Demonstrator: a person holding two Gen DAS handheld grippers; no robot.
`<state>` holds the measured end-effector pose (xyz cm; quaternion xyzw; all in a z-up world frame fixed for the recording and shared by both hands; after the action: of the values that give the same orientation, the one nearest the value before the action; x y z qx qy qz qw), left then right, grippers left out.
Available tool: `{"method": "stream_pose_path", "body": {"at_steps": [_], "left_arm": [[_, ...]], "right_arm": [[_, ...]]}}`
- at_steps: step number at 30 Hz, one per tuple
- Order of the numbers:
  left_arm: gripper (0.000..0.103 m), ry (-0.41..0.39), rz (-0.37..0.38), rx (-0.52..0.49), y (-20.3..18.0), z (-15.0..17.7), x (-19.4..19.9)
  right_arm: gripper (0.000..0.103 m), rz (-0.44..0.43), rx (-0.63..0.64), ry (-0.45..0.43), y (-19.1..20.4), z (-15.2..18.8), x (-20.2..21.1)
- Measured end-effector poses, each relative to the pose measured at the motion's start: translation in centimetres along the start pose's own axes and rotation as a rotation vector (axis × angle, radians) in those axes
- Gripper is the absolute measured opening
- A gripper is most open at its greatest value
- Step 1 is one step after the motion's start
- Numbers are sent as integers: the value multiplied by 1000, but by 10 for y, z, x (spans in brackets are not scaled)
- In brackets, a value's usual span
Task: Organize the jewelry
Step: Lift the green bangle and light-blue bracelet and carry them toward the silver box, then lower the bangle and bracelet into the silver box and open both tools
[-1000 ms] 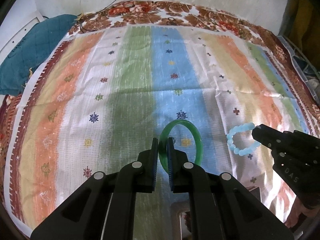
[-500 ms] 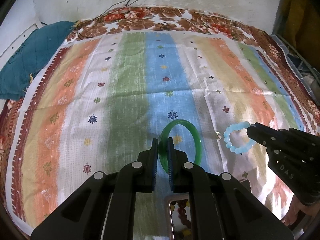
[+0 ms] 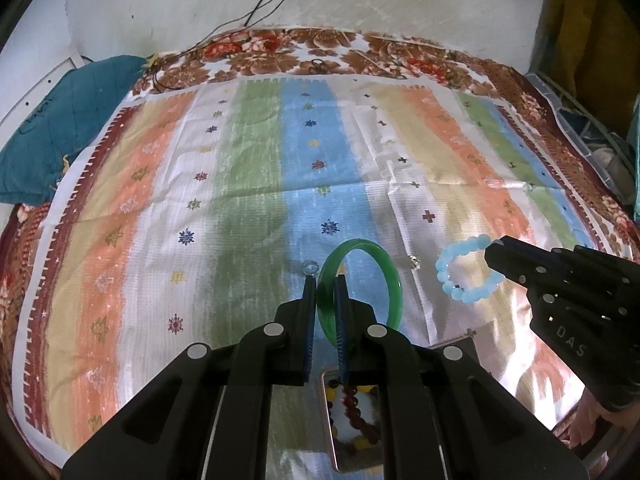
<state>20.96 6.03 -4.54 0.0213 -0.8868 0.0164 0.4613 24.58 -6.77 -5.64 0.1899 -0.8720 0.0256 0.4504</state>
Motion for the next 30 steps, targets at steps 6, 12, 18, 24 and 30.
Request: {"method": "stream_pose_path", "body": {"at_steps": [6, 12, 18, 24, 30], "left_arm": [[9, -19, 2, -16, -5, 7, 11], [9, -25, -6, -32, -9, 13, 17], [9, -17, -9, -16, -6, 23, 21], [9, -12, 3, -24, -9, 33, 25], [9, -20, 12, -35, -19, 45, 34]], "right_arm": [[12, -15, -6, -18, 2, 9, 14], [12, -38, 6, -29, 8, 18, 27], [12, -47, 10, -43, 11, 29, 37], [12, -52, 24, -37, 14, 41, 42], [12, -60, 34, -32, 20, 53, 47]]}}
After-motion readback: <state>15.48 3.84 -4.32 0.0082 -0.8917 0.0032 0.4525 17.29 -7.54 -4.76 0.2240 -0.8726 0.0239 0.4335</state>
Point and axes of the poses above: each gripper's, at about its wrist camera, not at the fingertips, and x roughly against the way its jaws point, y to its left, z to its underside, the point moved 1 cm from there along -x, roughly the way its jaws point, and after that the axes turned 6 degrees about -x, right-handed, at the moved point
